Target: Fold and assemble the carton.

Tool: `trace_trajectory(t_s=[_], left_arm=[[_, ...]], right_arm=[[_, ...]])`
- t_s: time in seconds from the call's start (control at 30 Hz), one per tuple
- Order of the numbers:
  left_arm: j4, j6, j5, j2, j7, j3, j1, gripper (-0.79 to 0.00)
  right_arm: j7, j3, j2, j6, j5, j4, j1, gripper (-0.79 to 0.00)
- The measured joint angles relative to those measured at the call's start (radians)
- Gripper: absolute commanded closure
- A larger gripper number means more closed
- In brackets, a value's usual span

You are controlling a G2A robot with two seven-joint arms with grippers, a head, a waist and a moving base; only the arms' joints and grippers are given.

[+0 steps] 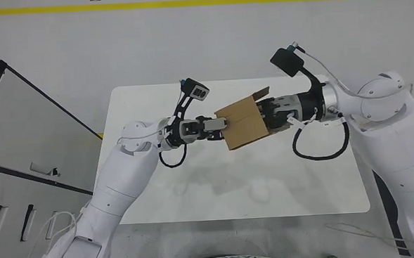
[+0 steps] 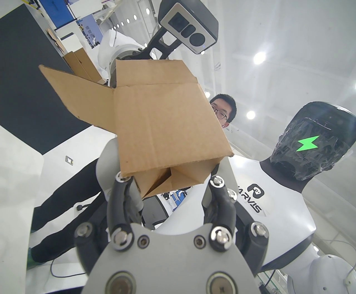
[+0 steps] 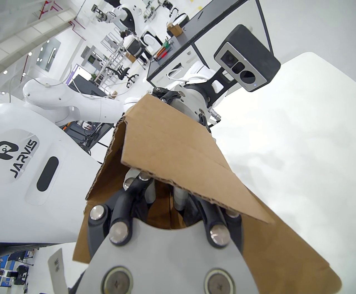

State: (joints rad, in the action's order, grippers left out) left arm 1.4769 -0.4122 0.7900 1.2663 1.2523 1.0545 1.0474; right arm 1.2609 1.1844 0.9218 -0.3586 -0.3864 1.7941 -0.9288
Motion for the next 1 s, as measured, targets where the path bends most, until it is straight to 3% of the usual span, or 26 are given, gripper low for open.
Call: trace_trajectory(t_s=[0.17,0.53,1.0], left_arm=[[-0.006,-0.001,0.002,0.000,0.005,0.003,-0.002,0.000],[-0.026,-0.005,-0.001,-0.004,0.015,0.035,-0.003,0.000],[-0.042,-0.028,-0.027,-0.005,-0.006,0.055,-0.017,0.000]], right_arm=[[0.002,-0.002,0.002,-0.008,-0.023,-0.004,0.006,0.000],[0.055,0.157,-0.021,-0.060,-0.195,-0.020,-0.055,0.000],[0.162,0.365,-0.052,0.028,-0.341,-0.011,-0.166,0.000]])
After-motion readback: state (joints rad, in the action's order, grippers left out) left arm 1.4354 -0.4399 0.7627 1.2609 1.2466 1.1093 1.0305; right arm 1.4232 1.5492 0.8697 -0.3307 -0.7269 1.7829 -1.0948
